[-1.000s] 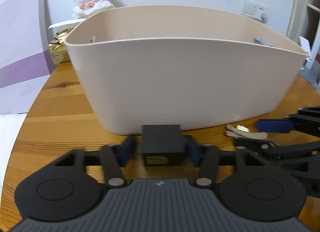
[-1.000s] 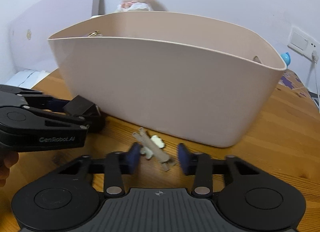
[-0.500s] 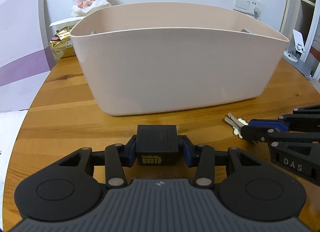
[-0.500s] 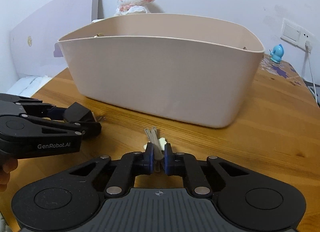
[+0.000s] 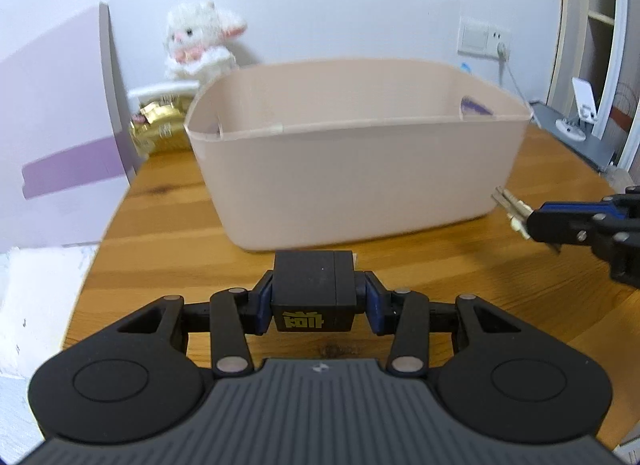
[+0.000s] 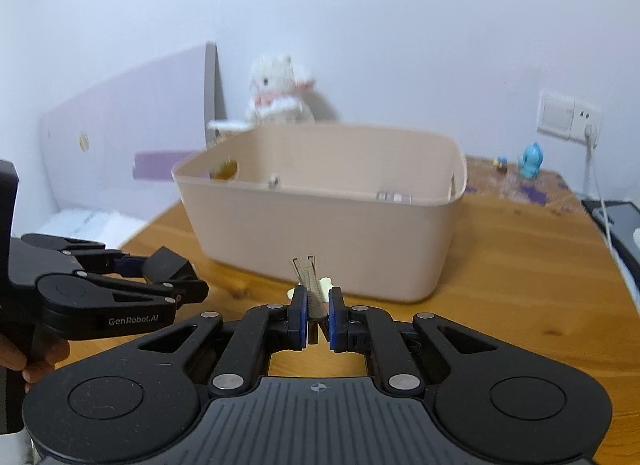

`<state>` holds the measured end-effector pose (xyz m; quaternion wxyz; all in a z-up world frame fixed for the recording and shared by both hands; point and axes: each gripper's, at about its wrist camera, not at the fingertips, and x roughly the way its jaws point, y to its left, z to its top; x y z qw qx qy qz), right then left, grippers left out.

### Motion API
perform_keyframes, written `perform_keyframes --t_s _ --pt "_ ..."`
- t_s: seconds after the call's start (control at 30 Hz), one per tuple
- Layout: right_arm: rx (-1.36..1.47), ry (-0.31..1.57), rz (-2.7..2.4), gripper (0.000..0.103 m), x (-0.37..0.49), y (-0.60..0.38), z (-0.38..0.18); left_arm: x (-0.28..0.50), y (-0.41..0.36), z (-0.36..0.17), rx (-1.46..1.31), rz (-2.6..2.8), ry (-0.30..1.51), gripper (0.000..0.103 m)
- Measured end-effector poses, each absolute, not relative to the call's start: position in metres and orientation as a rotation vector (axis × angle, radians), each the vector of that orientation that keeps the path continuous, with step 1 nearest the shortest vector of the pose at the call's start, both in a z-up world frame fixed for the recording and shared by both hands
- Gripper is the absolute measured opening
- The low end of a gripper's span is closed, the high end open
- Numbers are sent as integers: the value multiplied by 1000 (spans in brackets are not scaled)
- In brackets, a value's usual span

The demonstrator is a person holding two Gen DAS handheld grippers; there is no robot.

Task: Organize objects
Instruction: 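Drop the cube box from left gripper into bin while right drops the keys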

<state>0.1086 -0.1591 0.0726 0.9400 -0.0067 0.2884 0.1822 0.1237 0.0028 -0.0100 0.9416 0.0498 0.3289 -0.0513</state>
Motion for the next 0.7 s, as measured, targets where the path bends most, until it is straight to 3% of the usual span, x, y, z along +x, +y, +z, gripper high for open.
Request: perform_keyframes --t_s 0.37,0.7 --pt "19 447 352 10 118 -175 126 123 0 46 101 -104 528 47" --pt "27 410 306 10 167 -180 145 178 2 62 71 -52 517 47"
